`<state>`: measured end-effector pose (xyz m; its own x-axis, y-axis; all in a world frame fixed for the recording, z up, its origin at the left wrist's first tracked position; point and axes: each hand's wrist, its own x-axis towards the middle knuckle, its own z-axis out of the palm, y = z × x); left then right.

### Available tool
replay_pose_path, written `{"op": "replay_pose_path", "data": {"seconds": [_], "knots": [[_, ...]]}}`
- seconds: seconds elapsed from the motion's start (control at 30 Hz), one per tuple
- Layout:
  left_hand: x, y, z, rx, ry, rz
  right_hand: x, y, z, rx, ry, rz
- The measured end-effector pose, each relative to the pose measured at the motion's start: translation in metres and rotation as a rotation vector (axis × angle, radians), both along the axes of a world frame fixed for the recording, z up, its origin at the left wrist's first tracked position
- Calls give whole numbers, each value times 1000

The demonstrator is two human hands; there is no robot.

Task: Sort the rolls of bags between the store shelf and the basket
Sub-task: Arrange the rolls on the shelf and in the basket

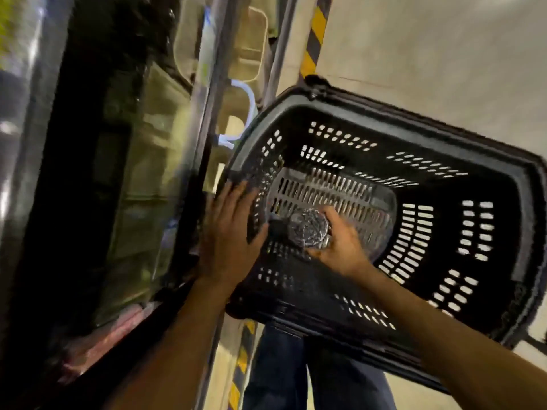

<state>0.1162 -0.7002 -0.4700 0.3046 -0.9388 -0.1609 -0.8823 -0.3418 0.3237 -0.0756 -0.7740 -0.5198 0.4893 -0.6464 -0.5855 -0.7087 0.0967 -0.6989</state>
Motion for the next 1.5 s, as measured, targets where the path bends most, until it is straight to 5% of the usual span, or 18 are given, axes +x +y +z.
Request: {"op": "replay_pose_path", "data": {"seconds": [0.3,0.7,1.2,1.5], "knots": [[-1,6,-37,62,-243,-2,48,20,-127,21,-2,113],[-2,8,-37,27,-276,-19,70,26,-155,87,45,215],[0,9,-37,6,-201,-25,62,31,-118,218,359,305],[-4,1,9,185,6,-12,27,11,3,62,358,196]]}}
